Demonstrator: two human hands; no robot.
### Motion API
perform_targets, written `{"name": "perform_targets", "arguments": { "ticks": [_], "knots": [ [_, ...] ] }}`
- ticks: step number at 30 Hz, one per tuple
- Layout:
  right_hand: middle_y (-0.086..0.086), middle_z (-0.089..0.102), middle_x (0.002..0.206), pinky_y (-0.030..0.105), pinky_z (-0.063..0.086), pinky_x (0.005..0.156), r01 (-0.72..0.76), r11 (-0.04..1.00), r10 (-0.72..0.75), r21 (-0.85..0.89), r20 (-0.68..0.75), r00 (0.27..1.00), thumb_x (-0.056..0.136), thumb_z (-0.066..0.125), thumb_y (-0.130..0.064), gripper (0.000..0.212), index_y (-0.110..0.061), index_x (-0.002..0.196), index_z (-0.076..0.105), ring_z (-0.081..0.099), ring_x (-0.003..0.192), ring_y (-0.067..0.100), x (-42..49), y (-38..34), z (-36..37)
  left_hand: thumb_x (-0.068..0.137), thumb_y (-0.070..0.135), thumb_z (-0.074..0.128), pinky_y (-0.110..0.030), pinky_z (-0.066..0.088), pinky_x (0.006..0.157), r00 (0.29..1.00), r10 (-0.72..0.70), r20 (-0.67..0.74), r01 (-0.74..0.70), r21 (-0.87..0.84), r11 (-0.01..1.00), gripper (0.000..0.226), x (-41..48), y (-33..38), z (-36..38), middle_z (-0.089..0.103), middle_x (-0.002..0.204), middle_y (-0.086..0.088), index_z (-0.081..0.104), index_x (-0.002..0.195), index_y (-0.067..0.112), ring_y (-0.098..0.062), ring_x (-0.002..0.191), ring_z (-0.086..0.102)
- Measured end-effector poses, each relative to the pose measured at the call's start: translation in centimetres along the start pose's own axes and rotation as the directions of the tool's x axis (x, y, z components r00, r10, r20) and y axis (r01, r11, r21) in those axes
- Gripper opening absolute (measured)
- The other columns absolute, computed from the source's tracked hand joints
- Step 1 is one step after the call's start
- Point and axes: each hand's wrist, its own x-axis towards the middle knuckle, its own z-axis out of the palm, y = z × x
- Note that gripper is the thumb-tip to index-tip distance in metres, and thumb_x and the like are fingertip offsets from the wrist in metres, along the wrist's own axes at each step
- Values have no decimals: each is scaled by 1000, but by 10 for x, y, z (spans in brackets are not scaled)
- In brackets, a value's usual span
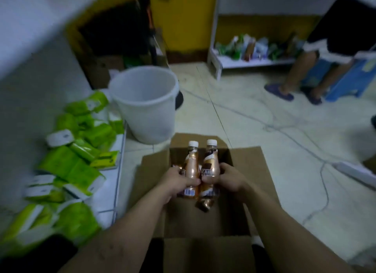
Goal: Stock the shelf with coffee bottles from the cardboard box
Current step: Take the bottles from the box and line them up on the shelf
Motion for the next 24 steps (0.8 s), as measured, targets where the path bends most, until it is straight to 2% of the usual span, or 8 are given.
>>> {"name": "perform_targets", "arguments": {
  "ticks": [2,5,9,11,15,18,21,24],
  "knots": [
    [3,70,105,41,57,84,165,986,-165,-9,-48,985,57,89,-43,69,-18,114,58,70,94,21,-43,-55,7,66,22,87,-25,54,64,984,142,-105,-142,8,990,52,-35,30,-26,69,99,1,58,109,22,-10,80,66],
    [0,65,104,31,56,73,400,916,-396,10,-126,910,80,74,-38,41,-27,112,51,67,90,16,-100,-121,22,59,32,89,-42,57,83,911,322,-258,-317,63,946,55,-92,68,-66,71,100,1,61,105,24,-17,88,69],
    [-1,69,106,23,54,70,654,750,-639,96,-148,755,82,74,-22,38,-23,116,58,67,94,12,-155,-189,45,64,35,87,-32,54,79,718,523,-459,-488,204,849,56,-173,107,-118,68,101,4,56,109,25,-15,91,66],
    [0,71,103,20,55,66,713,687,-705,139,-109,701,79,77,-16,42,-21,118,60,69,91,10,-181,-224,62,61,36,88,-33,54,83,615,595,-518,-523,296,799,70,-217,119,-150,67,109,2,53,121,26,-15,95,65],
    [1,72,100,21,57,67,804,561,-821,196,11,570,76,79,-14,43,-17,115,61,69,89,10,-226,-287,118,61,42,87,-37,55,82,478,613,-629,-390,474,790,79,-319,120,-216,64,102,1,45,127,30,-20,91,65],
    [6,71,100,35,60,72,824,513,-858,240,186,479,74,82,-17,43,-19,111,61,71,89,20,-255,-320,174,61,41,87,-34,53,79,397,587,-705,-217,550,807,77,-400,104,-251,57,102,6,41,120,24,-18,91,62],
    [6,70,98,43,60,77,836,497,-839,232,375,395,67,86,-21,46,-21,105,61,70,90,22,-285,-336,245,57,38,89,-34,54,77,325,475,-817,-52,487,872,75,-470,64,-271,57,105,6,41,112,22,-17,93,60],
    [7,71,96,49,59,80,810,546,-750,216,556,358,57,89,-21,52,-21,99,59,71,88,26,-310,-328,319,46,37,92,-35,57,77,262,324,-909,91,358,929,84,-518,4,-276,60,104,7,43,113,25,-16,90,62]
  ]
}}
